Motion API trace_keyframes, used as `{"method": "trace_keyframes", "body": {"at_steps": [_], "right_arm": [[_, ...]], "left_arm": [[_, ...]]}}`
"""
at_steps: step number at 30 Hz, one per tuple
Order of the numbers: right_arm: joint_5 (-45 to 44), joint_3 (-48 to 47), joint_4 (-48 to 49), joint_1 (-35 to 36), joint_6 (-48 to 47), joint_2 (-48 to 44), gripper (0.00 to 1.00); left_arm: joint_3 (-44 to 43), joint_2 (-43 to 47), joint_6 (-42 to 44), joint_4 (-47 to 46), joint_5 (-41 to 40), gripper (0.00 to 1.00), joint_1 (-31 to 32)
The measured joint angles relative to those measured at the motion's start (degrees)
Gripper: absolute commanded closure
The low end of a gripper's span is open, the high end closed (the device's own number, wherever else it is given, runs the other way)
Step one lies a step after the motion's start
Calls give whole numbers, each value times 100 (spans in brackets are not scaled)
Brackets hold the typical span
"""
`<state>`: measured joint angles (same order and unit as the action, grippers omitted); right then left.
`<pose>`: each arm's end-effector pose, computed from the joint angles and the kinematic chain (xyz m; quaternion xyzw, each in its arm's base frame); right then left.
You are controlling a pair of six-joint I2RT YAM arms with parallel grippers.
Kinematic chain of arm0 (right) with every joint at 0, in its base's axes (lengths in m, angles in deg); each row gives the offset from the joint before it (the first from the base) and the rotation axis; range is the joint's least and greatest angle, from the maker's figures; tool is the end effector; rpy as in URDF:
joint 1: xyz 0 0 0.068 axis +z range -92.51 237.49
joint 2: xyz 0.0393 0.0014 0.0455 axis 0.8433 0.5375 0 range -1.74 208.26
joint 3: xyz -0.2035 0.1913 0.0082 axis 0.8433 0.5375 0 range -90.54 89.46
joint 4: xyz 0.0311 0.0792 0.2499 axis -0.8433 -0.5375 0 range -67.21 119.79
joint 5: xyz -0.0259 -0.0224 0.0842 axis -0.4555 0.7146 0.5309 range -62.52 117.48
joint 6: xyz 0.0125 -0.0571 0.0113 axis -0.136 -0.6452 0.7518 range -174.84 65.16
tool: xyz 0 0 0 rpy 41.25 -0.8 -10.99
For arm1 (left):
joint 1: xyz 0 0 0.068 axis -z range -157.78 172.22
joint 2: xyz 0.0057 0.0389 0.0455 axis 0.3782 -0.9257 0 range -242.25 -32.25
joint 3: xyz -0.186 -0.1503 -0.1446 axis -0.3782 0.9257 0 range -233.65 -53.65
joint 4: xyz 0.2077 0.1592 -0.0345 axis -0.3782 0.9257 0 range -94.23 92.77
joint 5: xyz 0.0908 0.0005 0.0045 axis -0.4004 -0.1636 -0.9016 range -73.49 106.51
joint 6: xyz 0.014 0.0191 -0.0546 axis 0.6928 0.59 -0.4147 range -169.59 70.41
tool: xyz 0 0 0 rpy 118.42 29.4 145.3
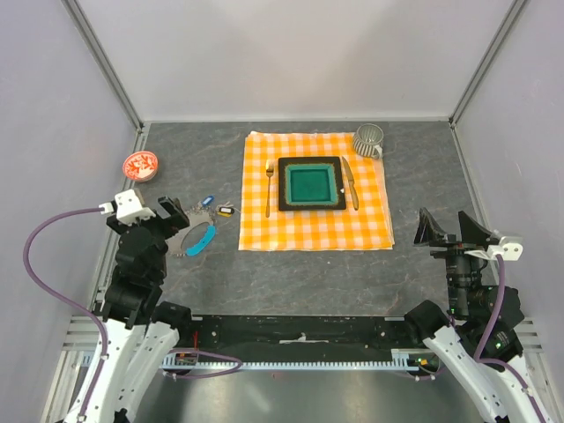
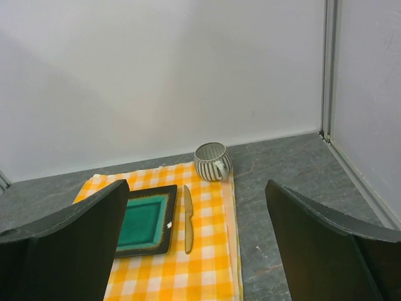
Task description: Put the keys on the keyring
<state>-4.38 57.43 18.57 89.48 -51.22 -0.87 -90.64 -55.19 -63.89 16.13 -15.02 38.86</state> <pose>0.0414 -0.0013 0.3350 0.0827 0.5902 0.0908 0.7979 0.1088 -0.0087 0.3251 -0.1666 0.7205 0.0238 0.6727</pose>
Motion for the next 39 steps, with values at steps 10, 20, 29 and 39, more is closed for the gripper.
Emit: {"method": "trace_keyframes", "body": {"at_steps": [10,20,29,39], "right_arm": [[199,0,2,-50,0,-2,2],[240,2,7,28,7,-4,2],[26,20,46,468,-35,-4,2],[-175,31,48,730,-96,-4,2]], "left_arm": [[0,-807,-439,-76,544,1,-603],[-315,-3003,-1272,142,514,17,-608],[-1047,-5300,-1816,-57,466,40,-890],[-1119,-6443,-2135,-409,448,53,-1176]]}}
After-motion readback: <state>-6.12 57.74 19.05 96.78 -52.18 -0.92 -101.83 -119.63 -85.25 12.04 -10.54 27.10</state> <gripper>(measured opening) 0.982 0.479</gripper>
